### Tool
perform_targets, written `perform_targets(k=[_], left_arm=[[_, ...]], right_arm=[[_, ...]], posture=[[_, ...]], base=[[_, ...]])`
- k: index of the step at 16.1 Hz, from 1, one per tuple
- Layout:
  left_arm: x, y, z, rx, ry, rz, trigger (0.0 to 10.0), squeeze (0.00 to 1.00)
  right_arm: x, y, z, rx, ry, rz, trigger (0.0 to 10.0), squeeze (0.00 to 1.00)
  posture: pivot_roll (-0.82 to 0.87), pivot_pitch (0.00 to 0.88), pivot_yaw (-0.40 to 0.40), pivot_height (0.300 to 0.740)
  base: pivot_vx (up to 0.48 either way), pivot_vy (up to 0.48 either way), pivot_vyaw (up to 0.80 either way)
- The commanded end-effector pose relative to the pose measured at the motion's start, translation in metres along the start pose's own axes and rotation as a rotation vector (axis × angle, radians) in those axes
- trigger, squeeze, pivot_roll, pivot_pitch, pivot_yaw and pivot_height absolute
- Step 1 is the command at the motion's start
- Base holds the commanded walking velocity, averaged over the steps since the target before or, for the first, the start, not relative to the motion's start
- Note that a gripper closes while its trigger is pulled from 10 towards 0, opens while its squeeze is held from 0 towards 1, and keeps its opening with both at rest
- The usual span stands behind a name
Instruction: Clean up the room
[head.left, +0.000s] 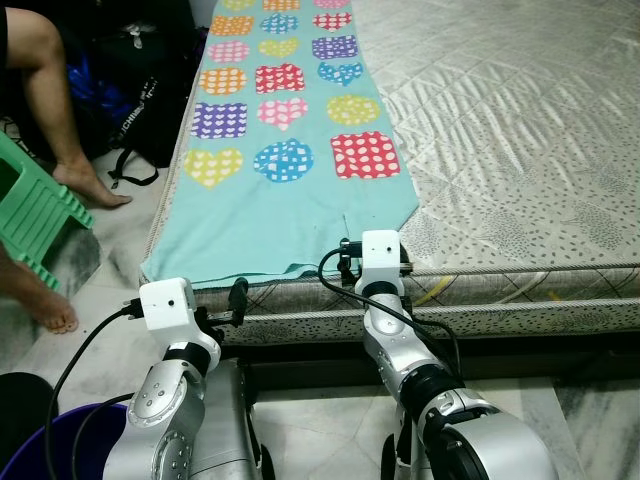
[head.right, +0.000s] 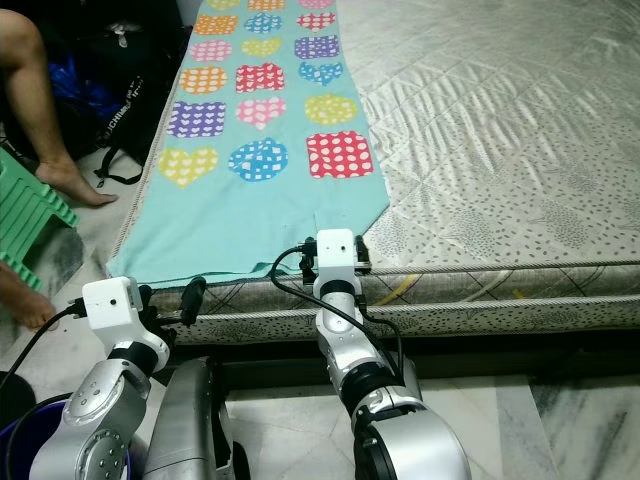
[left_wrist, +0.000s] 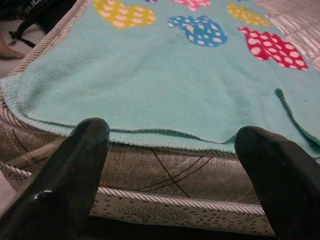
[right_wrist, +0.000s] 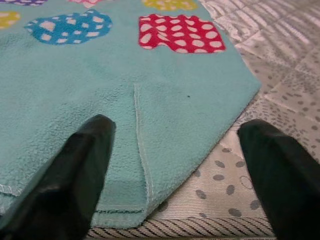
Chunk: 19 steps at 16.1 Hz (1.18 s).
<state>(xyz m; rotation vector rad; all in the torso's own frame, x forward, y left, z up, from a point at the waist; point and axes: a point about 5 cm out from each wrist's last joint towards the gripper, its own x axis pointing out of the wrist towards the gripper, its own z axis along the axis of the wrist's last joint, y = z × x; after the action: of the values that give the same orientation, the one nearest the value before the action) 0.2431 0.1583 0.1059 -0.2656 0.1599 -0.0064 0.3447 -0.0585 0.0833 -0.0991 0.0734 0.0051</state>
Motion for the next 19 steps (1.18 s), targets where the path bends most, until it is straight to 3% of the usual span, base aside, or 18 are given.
perform_targets(k=[1,4,10,13,16,19], left_arm=[[-0.001,0.003,0.004,0.016,-0.009,0.013,10.0,0.0],[0.001,0.001,0.004,0.016,-0.013,0.011,10.0,0.0],[0.003,0.002,0.007,0.017,-0.021,0.008,10.0,0.0],[0.003,0.001,0.007,0.016,-0.019,0.005,10.0,0.0],[0.001,0.005,0.01,0.007,-0.013,-0.004,10.0,0.0],[-0.017,0.018,0.009,0.002,0.044,-0.037,10.0,0.0]], right_arm=[[-0.003,0.025,0.007,-0.009,-0.006,0.056,10.0,0.0],[-0.012,0.03,-0.002,-0.133,-0.03,0.068,10.0,0.0],[-0.031,0.049,-0.03,-0.168,0.082,0.204,10.0,0.0],[-0.03,0.053,-0.032,-0.091,0.161,0.234,10.0,0.0],[-0.021,0.057,-0.016,-0.043,0.141,0.227,10.0,0.0],[-0.014,0.059,-0.003,-0.014,0.121,0.242,10.0,0.0]], posture=[[0.16,0.113,0.072,0.486],[0.15,0.102,0.07,0.486],[0.15,0.1,0.071,0.486],[0.15,0.1,0.071,0.486],[0.16,0.093,0.063,0.486],[0.16,0.09,0.062,0.486]], base=[[0.0,0.0,0.0],[0.0,0.0,0.0],[0.0,0.0,0.0],[0.0,0.0,0.0],[0.0,0.0,0.0],[0.0,0.0,0.0]])
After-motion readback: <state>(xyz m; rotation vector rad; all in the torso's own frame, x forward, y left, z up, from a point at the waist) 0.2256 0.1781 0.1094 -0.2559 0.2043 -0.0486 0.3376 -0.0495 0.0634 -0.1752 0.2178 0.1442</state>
